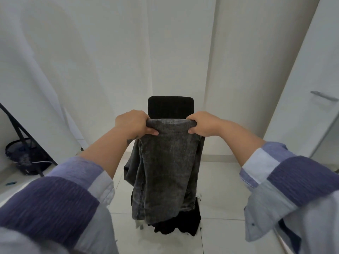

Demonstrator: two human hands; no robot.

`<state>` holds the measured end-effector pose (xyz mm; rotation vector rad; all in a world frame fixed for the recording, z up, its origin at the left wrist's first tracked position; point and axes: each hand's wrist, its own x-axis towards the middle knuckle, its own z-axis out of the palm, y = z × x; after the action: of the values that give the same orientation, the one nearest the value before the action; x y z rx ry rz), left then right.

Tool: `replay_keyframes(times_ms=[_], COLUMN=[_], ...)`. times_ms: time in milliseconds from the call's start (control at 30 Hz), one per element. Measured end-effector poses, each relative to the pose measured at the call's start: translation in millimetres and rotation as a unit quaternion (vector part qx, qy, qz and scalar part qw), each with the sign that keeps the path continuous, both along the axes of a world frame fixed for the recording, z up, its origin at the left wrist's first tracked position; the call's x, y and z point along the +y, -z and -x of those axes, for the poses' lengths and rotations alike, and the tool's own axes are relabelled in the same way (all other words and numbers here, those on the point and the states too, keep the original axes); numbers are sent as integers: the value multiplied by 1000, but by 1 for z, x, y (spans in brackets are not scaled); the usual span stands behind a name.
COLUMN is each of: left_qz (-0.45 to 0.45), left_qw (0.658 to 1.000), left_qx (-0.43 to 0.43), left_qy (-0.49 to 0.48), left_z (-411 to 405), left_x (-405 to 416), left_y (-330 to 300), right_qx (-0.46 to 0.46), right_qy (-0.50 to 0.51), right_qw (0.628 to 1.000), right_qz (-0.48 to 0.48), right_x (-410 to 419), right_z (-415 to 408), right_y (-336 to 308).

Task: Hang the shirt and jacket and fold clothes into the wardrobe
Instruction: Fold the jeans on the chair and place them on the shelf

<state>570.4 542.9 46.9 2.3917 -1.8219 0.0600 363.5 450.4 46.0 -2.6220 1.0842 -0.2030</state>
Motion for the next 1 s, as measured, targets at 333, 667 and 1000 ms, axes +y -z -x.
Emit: replay_keyframes(times_ms=[333,667,1000], left_qz=[-105,-50,-9], left_qw=[988,995,999], left_qx=[110,84,42], left_qy=[32,7,30], left_z=[-62,-132,-132], left_x=[-127,-302,-287], left_y=[33,182,302], right_qx=[-1,-2,28], right_qy=[41,159,123], right_qw=[998,987,987], right_qz=[-50,-16,96], right_x=[-111,-275,-270], right_z=[-58,-146,-152], right_y=[32,184,305])
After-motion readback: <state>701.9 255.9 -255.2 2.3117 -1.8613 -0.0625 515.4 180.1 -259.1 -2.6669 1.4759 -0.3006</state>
